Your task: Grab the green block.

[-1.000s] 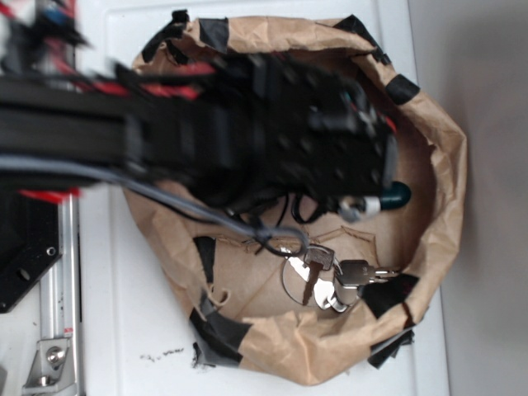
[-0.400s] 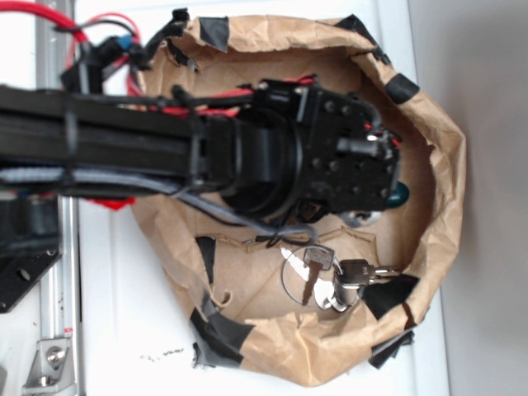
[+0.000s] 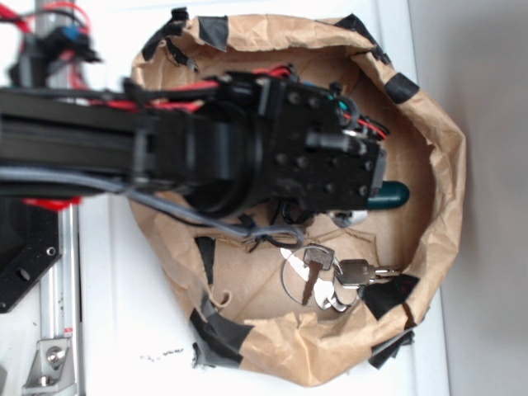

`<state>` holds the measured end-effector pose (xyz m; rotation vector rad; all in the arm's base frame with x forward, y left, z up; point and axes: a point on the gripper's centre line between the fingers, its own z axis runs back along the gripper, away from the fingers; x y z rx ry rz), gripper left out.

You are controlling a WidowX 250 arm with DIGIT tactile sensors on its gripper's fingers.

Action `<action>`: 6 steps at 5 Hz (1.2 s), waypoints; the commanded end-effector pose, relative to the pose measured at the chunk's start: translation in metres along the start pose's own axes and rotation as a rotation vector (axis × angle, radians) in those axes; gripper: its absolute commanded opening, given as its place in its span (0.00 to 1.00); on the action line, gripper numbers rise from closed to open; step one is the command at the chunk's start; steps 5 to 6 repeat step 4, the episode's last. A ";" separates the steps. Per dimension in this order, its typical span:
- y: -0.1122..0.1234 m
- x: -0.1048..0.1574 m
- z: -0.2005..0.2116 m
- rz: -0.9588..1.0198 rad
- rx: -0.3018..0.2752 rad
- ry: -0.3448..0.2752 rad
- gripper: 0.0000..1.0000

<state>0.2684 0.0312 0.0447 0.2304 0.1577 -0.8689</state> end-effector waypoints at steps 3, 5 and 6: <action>-0.001 -0.032 0.130 1.015 -0.068 -0.326 0.00; 0.006 -0.028 0.117 1.259 -0.104 -0.245 0.00; 0.006 -0.028 0.117 1.259 -0.104 -0.245 0.00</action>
